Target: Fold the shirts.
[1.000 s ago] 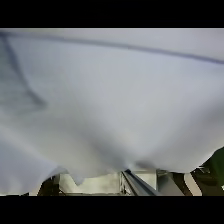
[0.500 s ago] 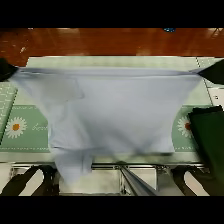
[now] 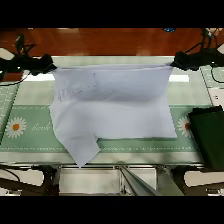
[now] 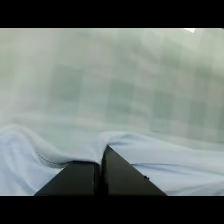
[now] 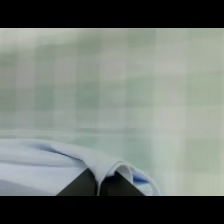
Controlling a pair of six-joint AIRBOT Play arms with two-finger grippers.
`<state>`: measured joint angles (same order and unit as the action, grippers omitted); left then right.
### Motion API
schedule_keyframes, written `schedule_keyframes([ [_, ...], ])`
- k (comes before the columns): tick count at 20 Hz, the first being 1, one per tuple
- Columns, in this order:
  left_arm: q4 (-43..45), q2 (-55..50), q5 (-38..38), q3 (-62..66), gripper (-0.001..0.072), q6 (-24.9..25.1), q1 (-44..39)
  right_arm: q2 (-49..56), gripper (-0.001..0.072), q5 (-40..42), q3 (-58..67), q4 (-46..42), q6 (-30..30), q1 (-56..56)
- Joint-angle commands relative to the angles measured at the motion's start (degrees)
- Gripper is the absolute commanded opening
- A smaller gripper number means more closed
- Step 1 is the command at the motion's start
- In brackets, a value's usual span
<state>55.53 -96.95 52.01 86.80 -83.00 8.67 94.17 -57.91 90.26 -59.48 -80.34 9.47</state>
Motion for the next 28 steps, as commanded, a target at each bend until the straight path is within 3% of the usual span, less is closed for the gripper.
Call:
schedule_keyframes([
  [1,-1.16,-7.15,1.44,6.97,0.0019,-1.31,-2.43,9.68,0.0021,0.04,7.48,1.16,-2.21,0.00],
  [3,-1.11,-6.69,4.44,8.55,0.0019,-1.22,-1.68,10.21,0.0021,-1.27,8.31,1.14,-2.16,0.02],
  [7,-0.63,-2.93,20.17,11.21,0.0019,3.52,1.86,8.04,0.0021,-13.14,10.60,0.59,-0.24,3.10],
  [10,9.16,-0.59,30.36,8.09,0.0019,3.61,1.44,7.32,0.0021,-24.79,9.49,-5.07,0.31,4.39],
  [15,11.78,0.22,27.98,-7.85,0.0019,2.82,-2.56,7.32,0.0021,-25.40,-2.12,-6.62,0.59,3.87],
  [19,11.78,0.22,26.62,-13.09,0.0020,2.82,-3.26,7.32,0.0022,-23.15,-7.76,-6.40,1.57,3.87],
  [20,11.78,0.26,26.86,-12.94,0.0065,2.08,-3.21,7.32,0.0136,-21.99,-7.82,-6.47,0.42,3.89],
  [21,11.80,0.26,28.02,-12.39,0.0289,1.79,-3.06,7.08,0.0403,-21.75,-7.82,-6.16,-0.61,3.91],
  [22,11.80,0.31,29.75,-11.45,0.0505,2.32,-2.89,6.43,0.0418,-21.73,-7.76,-6.16,-0.57,4.00],
  [28,11.89,11.98,31.63,-12.81,0.0509,2.49,4.98,-7.96,0.0418,-20.96,-9.77,-11.17,-2.56,11.13],
])
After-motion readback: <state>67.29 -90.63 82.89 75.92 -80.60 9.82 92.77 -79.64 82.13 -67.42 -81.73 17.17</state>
